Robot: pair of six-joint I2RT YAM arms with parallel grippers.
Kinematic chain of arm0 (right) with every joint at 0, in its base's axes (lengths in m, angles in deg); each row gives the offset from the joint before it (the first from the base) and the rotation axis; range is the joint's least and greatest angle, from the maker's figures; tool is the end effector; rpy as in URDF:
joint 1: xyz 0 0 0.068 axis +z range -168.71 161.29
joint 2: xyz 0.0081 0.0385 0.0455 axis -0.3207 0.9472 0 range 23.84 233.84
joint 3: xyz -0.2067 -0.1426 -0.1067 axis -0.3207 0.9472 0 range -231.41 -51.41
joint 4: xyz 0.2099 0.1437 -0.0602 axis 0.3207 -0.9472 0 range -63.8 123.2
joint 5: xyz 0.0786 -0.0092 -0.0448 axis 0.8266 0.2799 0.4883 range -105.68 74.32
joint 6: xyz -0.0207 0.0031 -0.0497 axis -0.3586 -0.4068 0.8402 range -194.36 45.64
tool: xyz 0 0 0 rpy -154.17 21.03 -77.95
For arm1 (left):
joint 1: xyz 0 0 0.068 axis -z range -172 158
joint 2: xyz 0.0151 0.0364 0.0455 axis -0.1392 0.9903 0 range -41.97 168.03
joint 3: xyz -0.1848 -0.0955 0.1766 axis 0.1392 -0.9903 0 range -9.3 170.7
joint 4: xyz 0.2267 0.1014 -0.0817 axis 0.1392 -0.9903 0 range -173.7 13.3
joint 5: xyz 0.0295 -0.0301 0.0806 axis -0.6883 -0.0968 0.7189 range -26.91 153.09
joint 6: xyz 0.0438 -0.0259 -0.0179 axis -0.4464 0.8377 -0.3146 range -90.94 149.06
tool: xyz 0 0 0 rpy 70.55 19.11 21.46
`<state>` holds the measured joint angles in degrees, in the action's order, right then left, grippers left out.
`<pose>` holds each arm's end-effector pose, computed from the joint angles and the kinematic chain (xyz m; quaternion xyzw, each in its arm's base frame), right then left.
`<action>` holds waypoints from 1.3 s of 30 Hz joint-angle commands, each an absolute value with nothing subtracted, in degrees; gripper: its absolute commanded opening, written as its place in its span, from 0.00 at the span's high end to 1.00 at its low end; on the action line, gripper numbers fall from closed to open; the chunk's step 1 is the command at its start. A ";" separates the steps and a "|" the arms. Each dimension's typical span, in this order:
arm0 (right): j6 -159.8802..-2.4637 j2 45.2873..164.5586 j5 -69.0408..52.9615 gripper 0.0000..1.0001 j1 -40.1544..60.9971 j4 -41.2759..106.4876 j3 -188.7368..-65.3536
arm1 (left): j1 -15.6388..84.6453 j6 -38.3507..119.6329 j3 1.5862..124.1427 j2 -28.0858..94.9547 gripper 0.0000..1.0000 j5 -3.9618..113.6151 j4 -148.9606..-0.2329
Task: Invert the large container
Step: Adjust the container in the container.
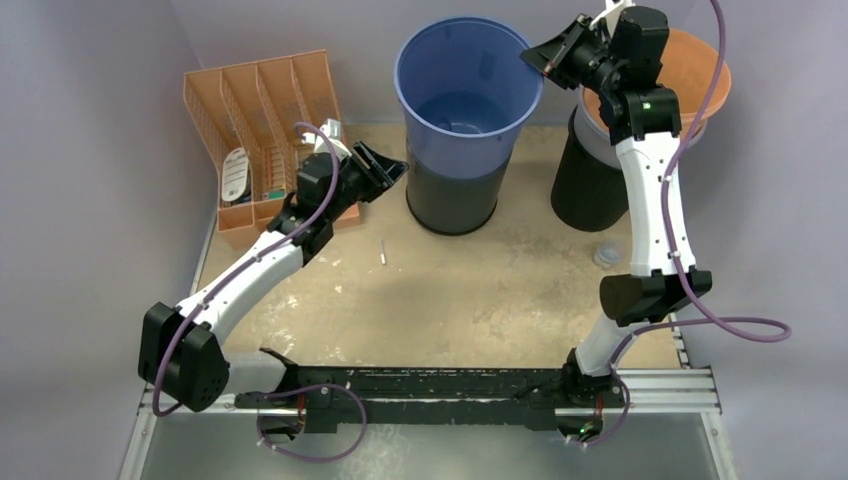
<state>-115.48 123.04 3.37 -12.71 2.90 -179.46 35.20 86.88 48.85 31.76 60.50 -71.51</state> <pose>0.3523 0.0486 0.5421 0.1030 0.7081 0.3838 0.5837 0.2714 -0.1412 0.3393 -0.1889 0.7446 -0.4452 0.4601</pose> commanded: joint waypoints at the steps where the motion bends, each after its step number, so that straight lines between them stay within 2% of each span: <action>1: -124.22 117.70 6.87 1.00 -12.73 21.11 -182.25 | 36.02 89.25 48.64 32.66 0.54 58.12 -65.12; 11: -125.33 117.19 7.89 1.00 -12.66 23.25 -178.89 | 37.65 90.47 48.54 35.41 0.55 59.24 -60.26; 20: -126.86 117.50 9.30 1.00 -12.64 24.72 -177.45 | 38.50 90.09 48.76 38.20 0.59 60.23 -61.12; 27: -125.96 120.48 10.45 1.00 -12.64 21.65 -183.92 | 38.59 91.35 48.86 39.62 0.63 62.14 -61.96; 32: -126.59 119.85 11.16 1.00 -12.64 22.83 -183.58 | 38.59 92.94 48.67 40.75 0.68 64.05 -63.84; 39: -127.42 119.26 12.13 1.00 -12.64 23.71 -184.38 | 38.59 93.93 48.61 41.60 0.71 64.64 -64.47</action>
